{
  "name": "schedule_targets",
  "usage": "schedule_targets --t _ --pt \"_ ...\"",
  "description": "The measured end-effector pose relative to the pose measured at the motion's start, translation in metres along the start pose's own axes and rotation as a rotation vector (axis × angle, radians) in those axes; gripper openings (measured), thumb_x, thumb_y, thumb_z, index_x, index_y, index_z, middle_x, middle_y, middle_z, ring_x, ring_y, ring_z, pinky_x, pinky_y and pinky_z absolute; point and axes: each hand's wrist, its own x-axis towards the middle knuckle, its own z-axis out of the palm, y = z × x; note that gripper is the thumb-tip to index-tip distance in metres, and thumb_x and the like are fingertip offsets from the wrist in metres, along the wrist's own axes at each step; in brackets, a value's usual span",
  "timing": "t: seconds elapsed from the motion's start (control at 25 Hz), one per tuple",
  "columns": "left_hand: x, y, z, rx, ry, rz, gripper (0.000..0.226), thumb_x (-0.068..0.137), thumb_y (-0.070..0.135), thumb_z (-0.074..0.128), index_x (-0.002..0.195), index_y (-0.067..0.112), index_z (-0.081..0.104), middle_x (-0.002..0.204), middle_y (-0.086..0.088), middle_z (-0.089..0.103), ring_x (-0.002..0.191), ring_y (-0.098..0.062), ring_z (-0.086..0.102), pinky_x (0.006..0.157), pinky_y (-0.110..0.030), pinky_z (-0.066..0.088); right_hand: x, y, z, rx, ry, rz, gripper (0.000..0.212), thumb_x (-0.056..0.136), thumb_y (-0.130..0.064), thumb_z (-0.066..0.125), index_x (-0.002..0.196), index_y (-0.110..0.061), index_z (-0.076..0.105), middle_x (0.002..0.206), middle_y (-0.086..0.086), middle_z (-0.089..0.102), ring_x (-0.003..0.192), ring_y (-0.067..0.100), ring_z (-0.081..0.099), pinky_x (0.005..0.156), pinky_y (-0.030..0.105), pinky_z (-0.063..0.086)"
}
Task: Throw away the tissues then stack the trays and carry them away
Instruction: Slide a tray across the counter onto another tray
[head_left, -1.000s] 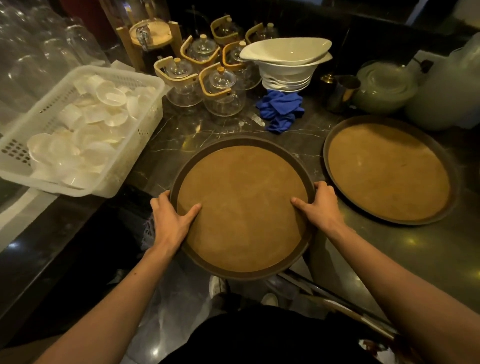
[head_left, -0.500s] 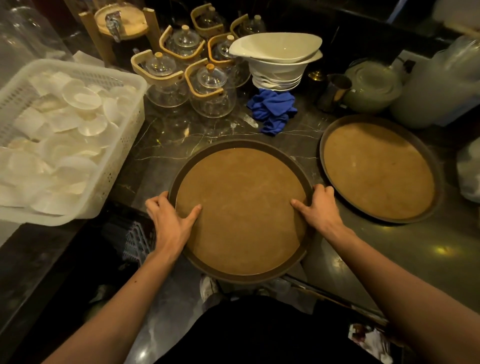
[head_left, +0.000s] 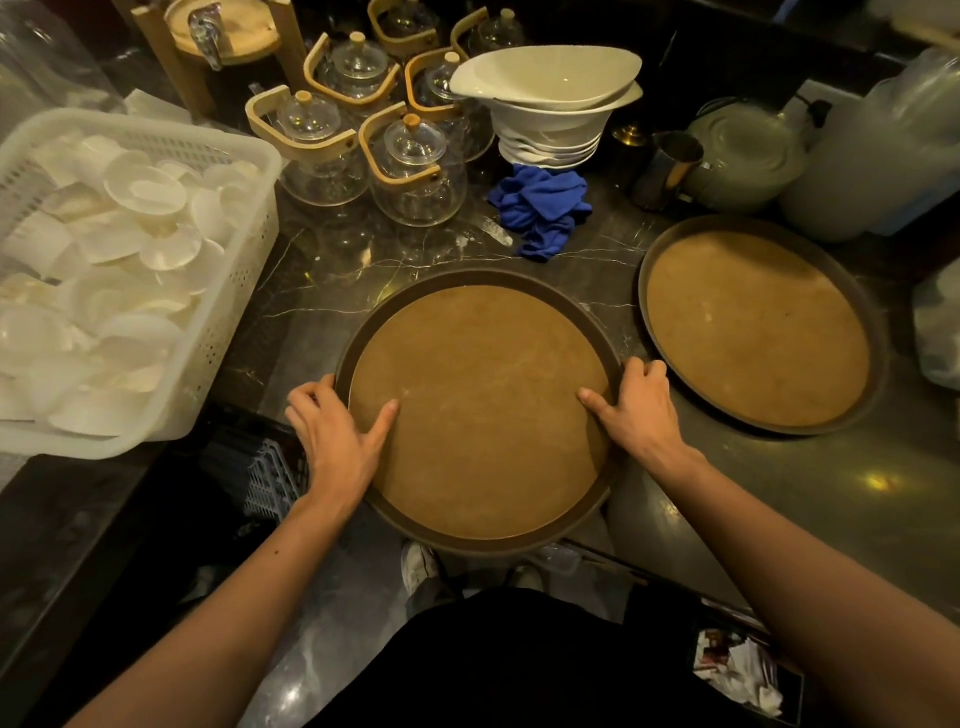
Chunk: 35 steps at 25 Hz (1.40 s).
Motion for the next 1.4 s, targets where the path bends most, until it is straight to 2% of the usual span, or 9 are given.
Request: schedule_targets --t 0.16,0.32,0.6,0.88,1.04,1.2,1.4 --pt "-0.002 -0.002 0.001 0.035 0.005 0.019 0.084 0.076 0.051 0.073 0.134 0.0 0.037 0.125 -0.021 0.036 0.112 -0.035 0.034 0.097 -0.044 0.035 -0.006 0.006 0.01 0.087 0.0 -0.014 0.07 0.09 -0.054 0.057 0.138 -0.009 0.033 0.132 0.017 0.039 0.117 0.039 0.051 0.09 0.05 0.047" --pt "-0.002 -0.001 -0.001 0.075 0.008 0.037 0.081 0.079 0.052 0.069 0.133 0.0 0.039 0.125 -0.022 0.037 0.11 -0.036 0.036 0.093 -0.045 0.036 -0.018 0.006 0.022 0.048 0.077 -0.012 0.072 0.095 -0.059 0.042 0.149 -0.014 0.021 0.135 0.016 0.038 0.114 0.041 0.053 0.084 0.05 0.047" --pt "-0.011 -0.001 -0.003 0.189 0.01 0.085 0.081 0.087 0.051 0.058 0.143 -0.002 0.033 0.129 -0.025 0.039 0.108 -0.036 0.036 0.09 -0.042 0.036 -0.03 0.006 0.033 0.112 0.183 0.028 0.065 0.098 -0.051 0.042 0.148 -0.013 0.025 0.132 0.014 0.037 0.108 0.036 0.055 0.084 0.047 0.048" --pt "-0.023 -0.004 -0.004 0.153 -0.059 0.17 0.071 0.091 0.034 0.057 0.148 0.004 0.027 0.146 -0.027 0.028 0.129 -0.042 0.029 0.106 -0.051 0.029 -0.052 0.007 0.042 0.179 0.249 0.049 0.063 0.098 -0.042 0.046 0.149 -0.011 0.025 0.132 0.013 0.037 0.114 0.031 0.051 0.092 0.047 0.049" --pt "-0.039 -0.003 -0.011 0.137 -0.091 0.238 0.065 0.09 0.031 0.058 0.146 0.009 0.033 0.148 -0.025 0.026 0.133 -0.041 0.025 0.107 -0.053 0.03 -0.067 0.017 0.037 0.171 0.263 -0.039 0.056 0.098 -0.041 0.045 0.145 -0.014 0.03 0.13 0.011 0.038 0.115 0.029 0.05 0.091 0.047 0.05" --pt "-0.067 0.018 -0.014 0.125 -0.108 0.382 0.057 0.092 0.032 0.057 0.141 0.009 0.04 0.143 -0.022 0.037 0.131 -0.038 0.035 0.107 -0.052 0.034 -0.09 0.042 0.03 0.14 0.288 -0.13 0.051 0.099 -0.038 0.046 0.143 -0.016 0.035 0.128 0.012 0.041 0.112 0.03 0.051 0.083 0.04 0.049" --pt "-0.113 0.068 -0.003 0.113 -0.173 0.551 0.053 0.093 0.036 0.054 0.138 0.009 0.045 0.138 -0.016 0.045 0.126 -0.032 0.043 0.103 -0.046 0.041 -0.135 0.09 0.015 0.096 0.313 -0.22 0.048 0.099 -0.039 0.045 0.14 -0.013 0.042 0.132 0.012 0.043 0.115 0.029 0.052 0.085 0.038 0.049"
